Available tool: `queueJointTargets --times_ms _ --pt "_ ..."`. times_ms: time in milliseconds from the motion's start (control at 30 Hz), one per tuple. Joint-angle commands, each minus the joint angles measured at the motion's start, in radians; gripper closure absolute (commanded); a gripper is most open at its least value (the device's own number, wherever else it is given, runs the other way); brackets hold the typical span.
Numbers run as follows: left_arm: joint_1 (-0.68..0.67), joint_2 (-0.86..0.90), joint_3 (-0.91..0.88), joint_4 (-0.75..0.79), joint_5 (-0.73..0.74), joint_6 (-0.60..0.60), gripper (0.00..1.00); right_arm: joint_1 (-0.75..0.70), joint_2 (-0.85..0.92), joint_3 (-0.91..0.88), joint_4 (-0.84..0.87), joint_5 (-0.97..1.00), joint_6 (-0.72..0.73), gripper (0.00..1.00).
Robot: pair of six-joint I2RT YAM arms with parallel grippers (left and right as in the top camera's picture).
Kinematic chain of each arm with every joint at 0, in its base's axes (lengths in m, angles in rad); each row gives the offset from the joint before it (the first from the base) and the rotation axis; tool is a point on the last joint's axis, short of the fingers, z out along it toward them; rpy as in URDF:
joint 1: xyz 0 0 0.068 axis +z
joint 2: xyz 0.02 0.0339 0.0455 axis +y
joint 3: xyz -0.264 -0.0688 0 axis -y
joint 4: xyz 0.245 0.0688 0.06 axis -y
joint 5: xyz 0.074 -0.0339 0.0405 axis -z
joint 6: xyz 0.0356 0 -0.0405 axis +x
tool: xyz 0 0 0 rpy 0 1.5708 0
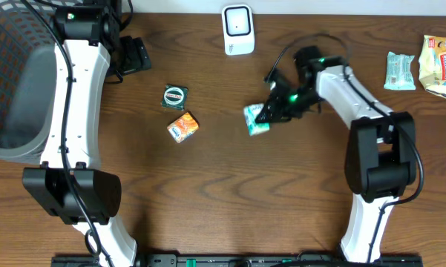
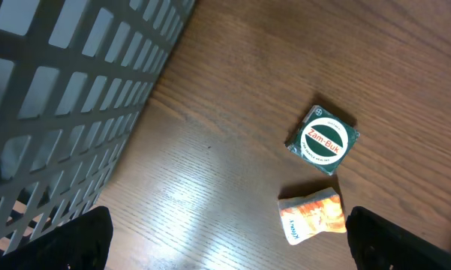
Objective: Scan the item barcode
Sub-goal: 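Lift the tissue pack and carry it toward the scanner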
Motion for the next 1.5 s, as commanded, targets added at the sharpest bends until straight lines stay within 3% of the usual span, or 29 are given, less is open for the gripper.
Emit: queueJointTargets --times_ms 0,267,567,1100,1467 --pt "0.002 0.010 -0.006 -0.003 -0.012 0.008 0.03 -0.041 0.000 0.028 -0.009 -0.352 -0.214 0.99" --pt "0.002 0.010 -0.006 -0.003 -0.012 0.008 0.02 -0.114 0.000 0.028 0.001 -0.615 -0.374 0.99" --pt "0.002 0.010 -0.006 -0.003 -0.012 0.008 0.02 -0.164 0.000 0.071 0.049 -0.727 -0.390 0.99" --pt "0.002 0.010 -0.006 -0.003 -0.012 0.008 0.02 -0.091 -0.143 0.094 -0.021 -0.710 -0.389 0.99" --pt "0.002 0.010 -0.006 -0.003 -0.012 0.008 0.02 -0.034 -0.146 0.093 -0.015 -0.637 -0.388 0.99"
